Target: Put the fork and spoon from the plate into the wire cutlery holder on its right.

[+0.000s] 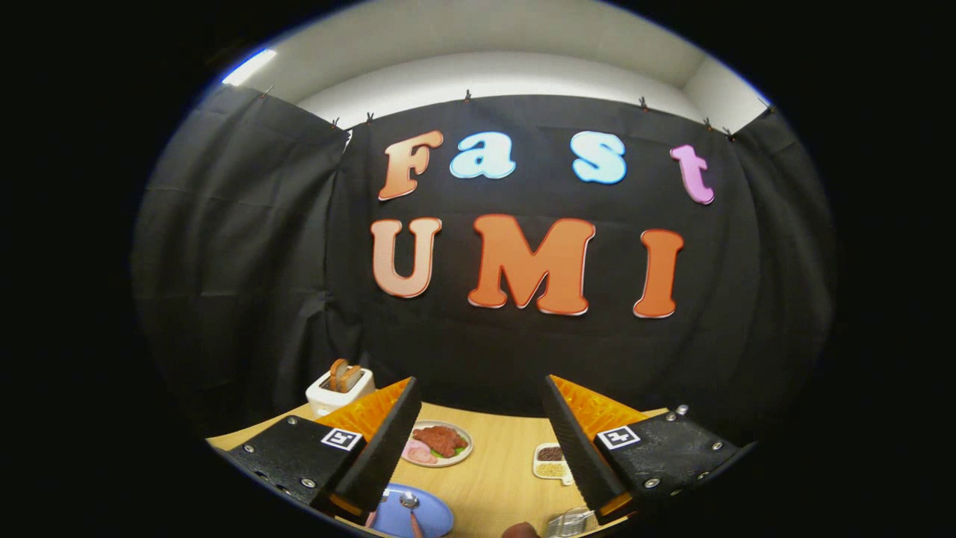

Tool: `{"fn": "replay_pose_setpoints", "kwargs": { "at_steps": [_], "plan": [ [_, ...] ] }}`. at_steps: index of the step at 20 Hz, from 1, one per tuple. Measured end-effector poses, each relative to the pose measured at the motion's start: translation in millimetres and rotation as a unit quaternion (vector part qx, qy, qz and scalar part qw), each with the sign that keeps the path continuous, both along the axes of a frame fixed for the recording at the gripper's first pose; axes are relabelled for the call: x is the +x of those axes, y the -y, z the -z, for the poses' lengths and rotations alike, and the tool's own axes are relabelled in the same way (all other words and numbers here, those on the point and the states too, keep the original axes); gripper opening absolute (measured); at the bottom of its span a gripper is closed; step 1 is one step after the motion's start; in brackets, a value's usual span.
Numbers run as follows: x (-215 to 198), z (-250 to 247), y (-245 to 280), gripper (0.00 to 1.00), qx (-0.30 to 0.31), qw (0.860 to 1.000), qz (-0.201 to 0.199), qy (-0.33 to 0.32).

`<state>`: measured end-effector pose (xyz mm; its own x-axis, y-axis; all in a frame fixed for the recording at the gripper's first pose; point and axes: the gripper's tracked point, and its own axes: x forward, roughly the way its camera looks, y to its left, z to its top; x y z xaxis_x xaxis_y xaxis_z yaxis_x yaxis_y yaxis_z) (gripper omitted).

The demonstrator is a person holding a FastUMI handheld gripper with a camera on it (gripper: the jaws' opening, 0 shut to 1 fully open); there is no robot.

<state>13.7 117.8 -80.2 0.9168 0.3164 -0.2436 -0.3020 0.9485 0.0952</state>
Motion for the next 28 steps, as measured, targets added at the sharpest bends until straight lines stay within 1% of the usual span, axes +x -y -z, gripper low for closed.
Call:
{"fn": "replay_pose_setpoints", "kwargs": {
  "at_steps": [3, 5, 6, 8, 10, 11, 12, 14, 17, 18, 20, 23, 25, 26, 27, 28],
  "plan": [
    [-9, 51, -38, 0.98, -0.005, 0.996, -0.050, -0.078],
    [-16, 93, -62, 0.98, -0.005, 0.985, -0.083, -0.151],
    [-25, 116, -71, 0.99, -0.004, 0.976, -0.096, -0.194],
    [-44, 154, -84, 0.99, -0.006, 0.954, -0.118, -0.276],
    [-63, 188, -92, 0.98, -0.026, 0.924, -0.148, -0.351],
    [-71, 201, -93, 0.98, -0.041, 0.909, -0.159, -0.383],
    [-76, 212, -93, 0.98, -0.057, 0.897, -0.167, -0.405],
    [-90, 233, -94, 0.98, -0.095, 0.876, -0.185, -0.435],
    [-114, 262, -99, 0.96, -0.139, 0.835, -0.220, -0.484],
    [-119, 271, -98, 0.95, -0.153, 0.821, -0.224, -0.503],
    [-129, 287, -93, 0.94, -0.181, 0.796, -0.228, -0.531],
    [-138, 308, -82, 0.92, -0.222, 0.765, -0.224, -0.561],
    [-146, 319, -79, 0.88, -0.240, 0.745, -0.224, -0.580],
    [-148, 323, -80, 0.82, -0.242, 0.739, -0.223, -0.587],
    [-148, 326, -80, 0.78, -0.249, 0.739, -0.221, -0.586],
    [-144, 326, -78, 0.69, -0.260, 0.740, -0.218, -0.581]
  ]
}}
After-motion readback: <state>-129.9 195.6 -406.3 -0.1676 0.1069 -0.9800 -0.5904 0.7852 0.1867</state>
